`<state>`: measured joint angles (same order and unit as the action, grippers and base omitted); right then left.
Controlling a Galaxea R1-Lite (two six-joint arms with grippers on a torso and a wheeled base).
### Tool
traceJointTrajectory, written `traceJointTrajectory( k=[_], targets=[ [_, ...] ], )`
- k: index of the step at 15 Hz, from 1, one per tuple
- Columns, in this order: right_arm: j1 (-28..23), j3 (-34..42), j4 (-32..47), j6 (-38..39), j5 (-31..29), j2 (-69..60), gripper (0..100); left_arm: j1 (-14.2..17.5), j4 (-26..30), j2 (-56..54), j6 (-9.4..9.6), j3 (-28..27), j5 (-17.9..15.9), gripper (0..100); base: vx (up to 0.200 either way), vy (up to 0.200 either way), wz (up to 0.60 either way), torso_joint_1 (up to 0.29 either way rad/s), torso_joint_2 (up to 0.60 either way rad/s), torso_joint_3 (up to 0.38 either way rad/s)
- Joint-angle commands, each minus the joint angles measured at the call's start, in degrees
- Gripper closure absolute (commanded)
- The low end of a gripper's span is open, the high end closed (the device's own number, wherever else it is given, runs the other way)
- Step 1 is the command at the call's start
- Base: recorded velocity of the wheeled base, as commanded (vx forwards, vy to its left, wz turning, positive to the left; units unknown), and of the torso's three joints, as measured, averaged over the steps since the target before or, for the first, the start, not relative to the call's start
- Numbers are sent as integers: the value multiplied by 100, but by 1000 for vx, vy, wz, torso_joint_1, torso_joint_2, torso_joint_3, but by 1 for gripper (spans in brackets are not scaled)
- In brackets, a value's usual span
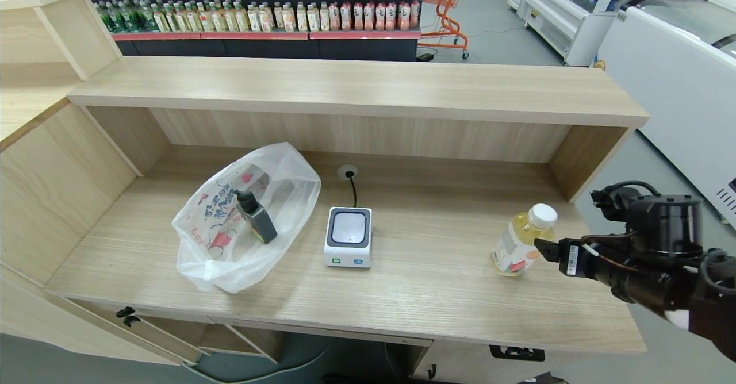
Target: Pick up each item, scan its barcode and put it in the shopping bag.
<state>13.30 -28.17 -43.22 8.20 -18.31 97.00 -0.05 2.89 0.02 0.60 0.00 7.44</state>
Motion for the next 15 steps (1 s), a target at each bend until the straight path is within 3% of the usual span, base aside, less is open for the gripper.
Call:
traceJointTrajectory(
  k=[1, 8, 15],
  targets=[
    [155, -57, -187, -65, 12, 574, 0, -4, 1, -2, 2, 0, 3, 0, 0, 0, 0, 0, 0, 0],
    [533, -215, -1013, -73, 100, 1154, 0, -4, 1, -2, -7, 0, 3, 0, 0, 0, 0, 0, 0, 0],
    [551, -224, -1954, -451, 91, 1735, 0, -4, 1, -2, 2, 0, 3, 0, 0, 0, 0, 0, 0, 0]
  ],
)
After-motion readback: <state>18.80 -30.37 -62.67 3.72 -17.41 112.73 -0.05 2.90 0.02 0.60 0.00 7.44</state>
